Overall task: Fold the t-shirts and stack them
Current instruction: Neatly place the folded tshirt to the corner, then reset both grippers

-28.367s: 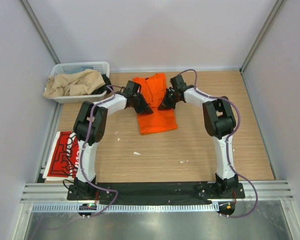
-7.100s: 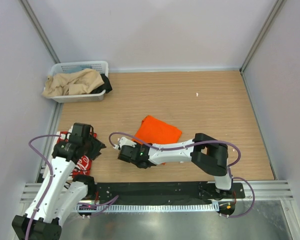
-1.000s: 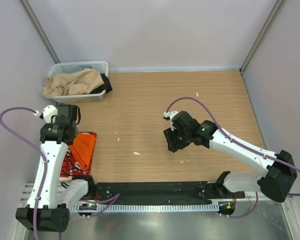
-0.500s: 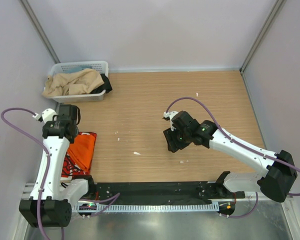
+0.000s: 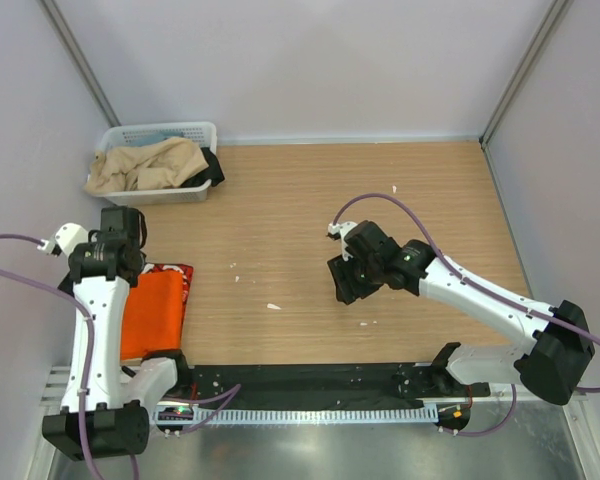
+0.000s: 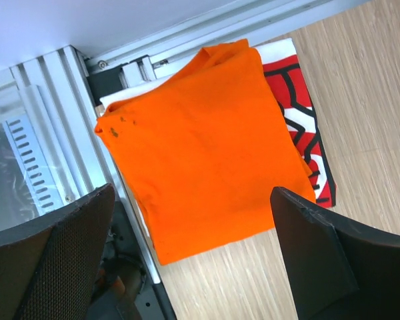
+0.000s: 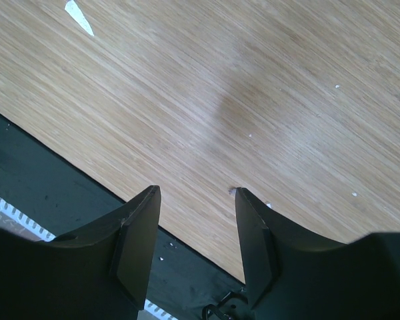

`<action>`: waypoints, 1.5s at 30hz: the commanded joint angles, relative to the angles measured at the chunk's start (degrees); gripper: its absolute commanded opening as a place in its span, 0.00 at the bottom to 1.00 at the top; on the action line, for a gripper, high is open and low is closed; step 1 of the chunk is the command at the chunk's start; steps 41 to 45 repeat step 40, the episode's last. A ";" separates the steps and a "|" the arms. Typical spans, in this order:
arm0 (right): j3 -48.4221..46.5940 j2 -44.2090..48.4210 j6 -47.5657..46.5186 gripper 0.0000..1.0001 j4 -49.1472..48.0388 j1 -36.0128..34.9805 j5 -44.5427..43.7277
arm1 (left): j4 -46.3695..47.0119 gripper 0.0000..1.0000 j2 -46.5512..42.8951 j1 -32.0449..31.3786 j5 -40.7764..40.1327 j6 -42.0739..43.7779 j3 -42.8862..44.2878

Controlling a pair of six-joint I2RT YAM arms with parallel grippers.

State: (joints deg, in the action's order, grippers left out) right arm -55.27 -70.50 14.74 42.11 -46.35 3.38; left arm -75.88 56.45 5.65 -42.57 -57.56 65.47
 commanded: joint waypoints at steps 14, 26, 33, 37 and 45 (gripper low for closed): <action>7.61 5.97 13.98 0.57 -11.40 2.40 4.01 | 26.36 1.00 2.97 -31.55 25.15 -8.70 -8.51; 41.27 48.94 52.27 1.00 -19.01 3.28 -14.54 | 83.30 1.00 -10.90 -60.14 34.74 -25.39 -48.44; 47.19 67.54 63.83 1.00 -6.87 3.37 -13.31 | 97.42 1.00 -44.27 -61.72 31.06 -34.28 -67.66; 48.76 66.97 61.46 1.00 -12.39 3.28 -9.45 | 102.46 1.00 -52.89 -61.81 35.43 -33.85 -70.04; 49.64 70.31 61.55 1.00 -16.60 3.28 -6.74 | 114.08 1.00 -48.37 -62.08 38.68 -33.85 -70.92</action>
